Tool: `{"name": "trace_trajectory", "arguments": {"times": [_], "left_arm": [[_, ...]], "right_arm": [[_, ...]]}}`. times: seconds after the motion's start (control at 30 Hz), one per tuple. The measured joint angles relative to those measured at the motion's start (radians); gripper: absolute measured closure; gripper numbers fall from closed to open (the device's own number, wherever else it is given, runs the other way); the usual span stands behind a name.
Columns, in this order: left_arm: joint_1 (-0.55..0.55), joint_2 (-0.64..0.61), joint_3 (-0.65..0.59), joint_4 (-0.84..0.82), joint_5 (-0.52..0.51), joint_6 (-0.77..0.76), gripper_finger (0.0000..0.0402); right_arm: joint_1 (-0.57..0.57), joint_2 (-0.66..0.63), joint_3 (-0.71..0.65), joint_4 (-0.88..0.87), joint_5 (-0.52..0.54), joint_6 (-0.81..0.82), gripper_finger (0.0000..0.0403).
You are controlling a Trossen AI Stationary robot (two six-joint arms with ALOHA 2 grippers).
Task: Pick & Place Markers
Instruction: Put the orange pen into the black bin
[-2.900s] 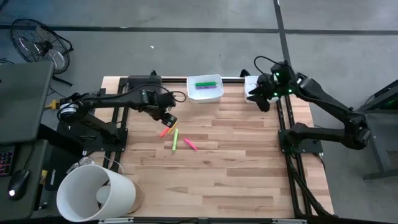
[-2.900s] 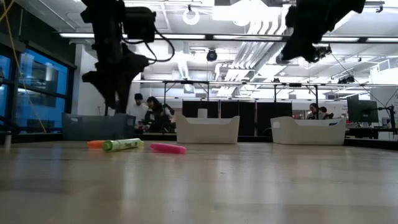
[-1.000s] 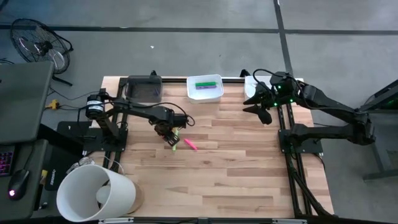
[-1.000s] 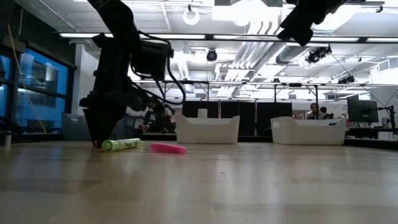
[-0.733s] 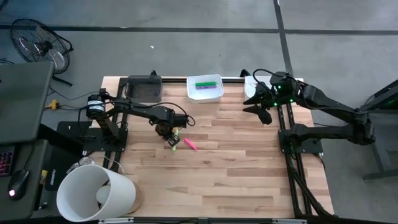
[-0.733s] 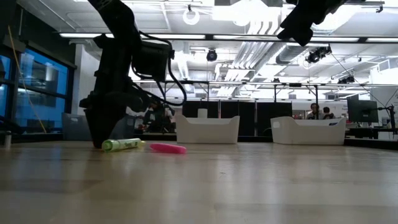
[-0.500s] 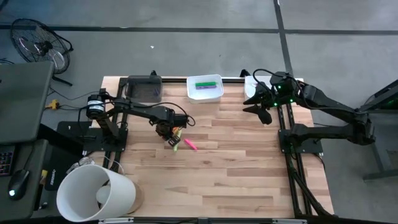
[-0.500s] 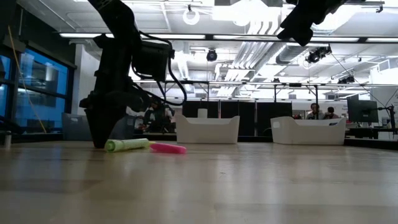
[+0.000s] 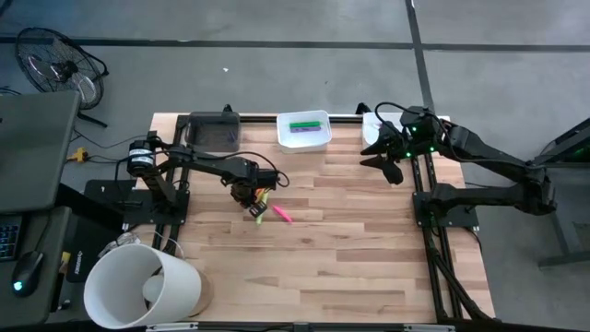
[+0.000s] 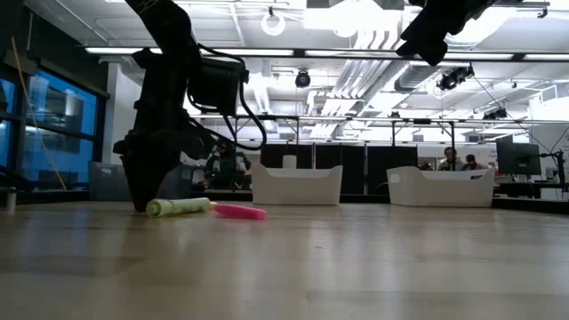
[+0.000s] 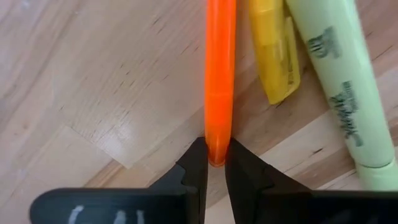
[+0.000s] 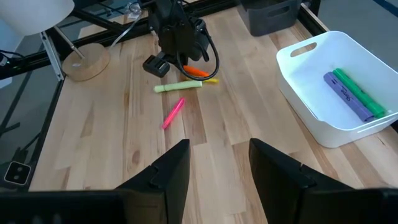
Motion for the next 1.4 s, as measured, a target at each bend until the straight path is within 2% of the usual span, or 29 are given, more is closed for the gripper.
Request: {"name": "trace_trajectory", "arguments": {"times": [0.23, 0.8, 1.4], "left_arm": [[0.000, -0.001, 0.000, -0.008, -0.003, 0.003, 0.0364], [0.000, -0.079, 0.000, -0.051, -0.052, 0.006, 0.0365], [0.000, -0.078, 0.001, -0.047, -0.052, 0.008, 0.0365]], "right_arm": [[0.000, 0.000, 0.000, 0.000, 0.047, 0.000, 0.0249], [0.000, 0.001, 0.000, 0.000, 0.049, 0.000, 0.0249], [0.000, 0.002, 0.000, 0.000, 0.050, -0.001, 0.0249]]}}
